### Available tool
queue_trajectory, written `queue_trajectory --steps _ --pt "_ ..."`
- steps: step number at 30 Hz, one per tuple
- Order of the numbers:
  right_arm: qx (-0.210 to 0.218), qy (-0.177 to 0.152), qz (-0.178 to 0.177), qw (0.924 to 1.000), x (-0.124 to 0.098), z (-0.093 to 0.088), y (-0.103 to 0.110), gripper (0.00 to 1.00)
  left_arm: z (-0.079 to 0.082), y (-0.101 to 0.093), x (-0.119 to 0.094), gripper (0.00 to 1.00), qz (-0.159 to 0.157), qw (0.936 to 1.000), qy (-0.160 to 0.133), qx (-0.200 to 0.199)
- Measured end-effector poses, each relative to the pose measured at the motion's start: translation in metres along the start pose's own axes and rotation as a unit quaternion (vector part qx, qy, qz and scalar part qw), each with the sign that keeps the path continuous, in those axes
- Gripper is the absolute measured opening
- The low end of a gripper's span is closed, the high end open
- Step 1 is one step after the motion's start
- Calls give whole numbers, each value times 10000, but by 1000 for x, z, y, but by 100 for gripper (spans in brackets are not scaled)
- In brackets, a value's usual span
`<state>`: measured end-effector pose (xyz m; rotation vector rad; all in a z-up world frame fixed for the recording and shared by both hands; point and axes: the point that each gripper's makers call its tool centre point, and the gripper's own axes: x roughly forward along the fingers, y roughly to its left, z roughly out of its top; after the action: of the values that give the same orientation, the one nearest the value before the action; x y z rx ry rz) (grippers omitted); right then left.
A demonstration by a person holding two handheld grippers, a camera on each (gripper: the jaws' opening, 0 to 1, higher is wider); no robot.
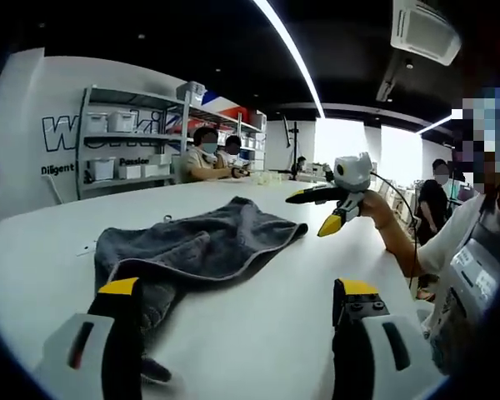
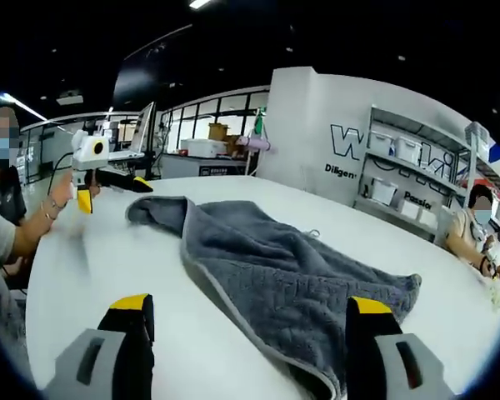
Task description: Fold the towel on the table until its edges align and the towel forms a compact rectangular stack.
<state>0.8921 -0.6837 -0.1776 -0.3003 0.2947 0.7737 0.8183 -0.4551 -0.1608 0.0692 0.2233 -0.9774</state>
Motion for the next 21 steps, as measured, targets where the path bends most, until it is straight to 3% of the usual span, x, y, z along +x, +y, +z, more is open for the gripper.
queue_trajectory --steps 10,13,15,21 --pt "26 -85 13 10000 -2 1 -2 100 9 8 -8 100 12 9998 -189 -116" --pt "89 -160 58 9998 -2 3 -2 100 16 21 -17 100 176 9993 -307 -85" --pt "93 -138 72 9998 -2 2 -2 100 22 37 -27 100 401 9980 -440 -233" --pt "136 -207 105 9996 -2 4 -1 100 42 62 -50 100 1014 9920 -708 -253"
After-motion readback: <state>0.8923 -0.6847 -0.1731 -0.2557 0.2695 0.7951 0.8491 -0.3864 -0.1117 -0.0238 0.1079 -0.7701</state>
